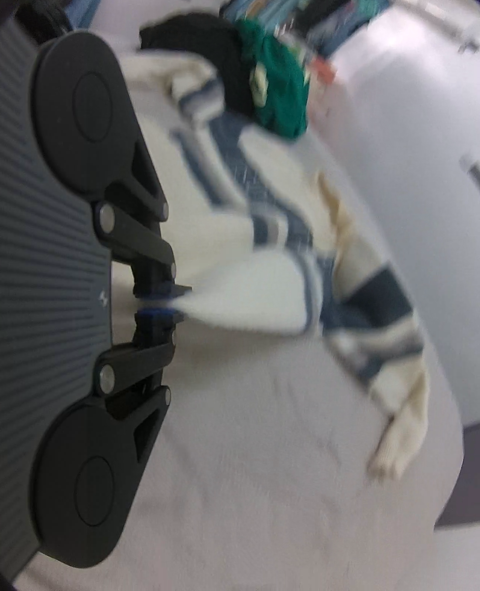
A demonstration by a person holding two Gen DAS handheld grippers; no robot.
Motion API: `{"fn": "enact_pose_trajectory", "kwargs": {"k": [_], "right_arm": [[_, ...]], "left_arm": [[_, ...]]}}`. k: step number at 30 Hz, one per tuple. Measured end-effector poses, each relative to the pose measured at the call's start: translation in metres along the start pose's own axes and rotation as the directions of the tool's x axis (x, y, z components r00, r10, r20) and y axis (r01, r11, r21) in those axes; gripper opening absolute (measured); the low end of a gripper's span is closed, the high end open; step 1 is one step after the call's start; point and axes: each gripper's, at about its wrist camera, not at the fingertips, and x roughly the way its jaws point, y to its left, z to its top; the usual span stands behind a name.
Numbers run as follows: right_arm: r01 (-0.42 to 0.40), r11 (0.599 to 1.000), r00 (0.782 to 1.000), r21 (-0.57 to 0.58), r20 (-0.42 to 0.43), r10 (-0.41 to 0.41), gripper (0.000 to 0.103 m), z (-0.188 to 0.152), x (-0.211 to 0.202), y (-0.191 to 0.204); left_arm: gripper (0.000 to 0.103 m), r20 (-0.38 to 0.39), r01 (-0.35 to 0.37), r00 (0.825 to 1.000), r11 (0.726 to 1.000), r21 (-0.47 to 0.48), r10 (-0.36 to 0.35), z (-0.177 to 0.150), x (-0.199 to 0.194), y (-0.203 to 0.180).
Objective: Fold large clothes
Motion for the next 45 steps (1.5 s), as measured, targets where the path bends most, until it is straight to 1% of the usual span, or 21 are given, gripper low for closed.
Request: {"fn": "enact_pose_trajectory", "kwargs": {"k": [2,4,6,8,11,12,13,14,15,16,19,21,23,25,28,31,35,38,40,43,45], "right_arm": [[0.057,0.998,0.997,0.027,-0.057,-0.055,0.008,-0.002,0.013,-0.014],[0.09,0.994,0.992,0.065,-0.096,-0.083,0.008,-0.002,0.026,-0.024],[0.118,0.992,0.988,0.045,-0.11,-0.113,0.008,-0.003,0.035,-0.02],[0.159,0.987,0.98,0.029,-0.13,-0.154,0.008,-0.002,0.049,-0.022],[0.18,0.983,0.973,0.033,-0.152,-0.173,0.008,-0.004,0.062,-0.026],[0.178,0.983,0.973,0.045,-0.158,-0.169,0.008,-0.005,0.065,-0.028],[0.173,0.983,0.974,0.06,-0.16,-0.161,0.008,-0.006,0.067,-0.03],[0.166,0.984,0.975,0.069,-0.158,-0.154,0.008,-0.008,0.069,-0.032],[0.157,0.985,0.977,0.075,-0.156,-0.144,0.008,-0.008,0.069,-0.034],[0.149,0.986,0.978,0.081,-0.156,-0.135,0.008,-0.009,0.071,-0.035],[0.123,0.988,0.98,0.096,-0.167,-0.106,0.008,-0.007,0.069,-0.035],[0.109,0.99,0.98,0.089,-0.174,-0.093,0.008,-0.004,0.066,-0.033],[0.093,0.995,0.982,0.045,-0.169,-0.084,0.008,-0.001,0.057,-0.026],[0.078,0.997,0.984,-0.016,-0.161,-0.079,0.008,0.0,0.047,-0.016],[0.05,0.995,0.986,-0.092,-0.155,-0.064,0.007,0.004,0.031,-0.004],[0.038,0.983,0.989,-0.18,-0.136,-0.063,0.007,0.008,0.012,0.009],[0.002,0.966,0.985,-0.259,-0.166,-0.046,0.007,0.003,-0.006,0.027],[-0.024,0.954,0.978,-0.298,-0.204,-0.039,0.007,-0.011,-0.009,0.039],[-0.027,0.955,0.97,-0.294,-0.238,-0.046,0.008,-0.022,-0.004,0.041],[0.003,0.958,0.961,-0.287,-0.265,-0.083,0.008,-0.034,0.01,0.036],[0.017,0.965,0.958,-0.262,-0.272,-0.091,0.01,-0.035,0.016,0.03]], "left_arm": [[0.008,-0.053,-0.051,0.997,0.999,0.004,0.052,-0.009,0.012,0.001],[0.008,-0.086,-0.083,0.993,0.997,0.0,0.083,-0.014,0.021,0.003],[0.008,-0.104,-0.13,0.986,0.992,0.005,0.129,-0.018,0.032,0.007],[0.008,-0.125,-0.133,0.984,0.991,-0.018,0.13,-0.019,0.04,0.013],[0.011,-0.132,-0.125,0.984,0.991,-0.046,0.118,-0.021,0.043,0.018],[0.015,-0.134,-0.122,0.985,0.991,-0.063,0.113,-0.021,0.043,0.02],[0.032,-0.139,-0.119,0.984,0.99,-0.078,0.107,-0.022,0.043,0.023],[0.055,-0.15,-0.115,0.984,0.989,-0.097,0.1,-0.023,0.046,0.026],[0.061,-0.162,-0.113,0.982,0.987,-0.115,0.093,-0.026,0.047,0.026],[0.062,-0.166,-0.099,0.983,0.987,-0.124,0.077,-0.029,0.048,0.026],[0.061,-0.173,-0.113,0.98,0.991,-0.077,0.099,-0.034,0.052,0.017],[0.059,-0.198,-0.098,0.977,0.994,-0.054,0.086,-0.037,0.056,0.01],[0.025,-0.21,-0.083,0.974,0.997,-0.006,0.08,-0.039,0.058,0.003],[0.011,-0.199,-0.088,0.976,0.995,0.039,0.094,-0.036,0.054,-0.003],[0.009,-0.172,-0.073,0.981,0.994,0.082,0.086,-0.027,0.038,-0.01],[0.009,-0.148,-0.053,0.987,0.996,0.068,0.063,-0.013,0.014,-0.009],[0.009,-0.118,-0.098,0.987,0.991,0.094,0.109,0.008,-0.019,-0.003],[0.009,-0.114,-0.18,0.974,0.973,0.141,0.197,0.014,-0.022,-0.002],[0.009,-0.156,-0.212,0.96,0.967,0.143,0.234,0.013,-0.014,0.006],[0.01,-0.201,-0.234,0.946,0.965,0.122,0.255,0.007,-0.003,0.018],[0.011,-0.214,-0.236,0.943,0.966,0.104,0.254,0.005,0.001,0.022]]}}
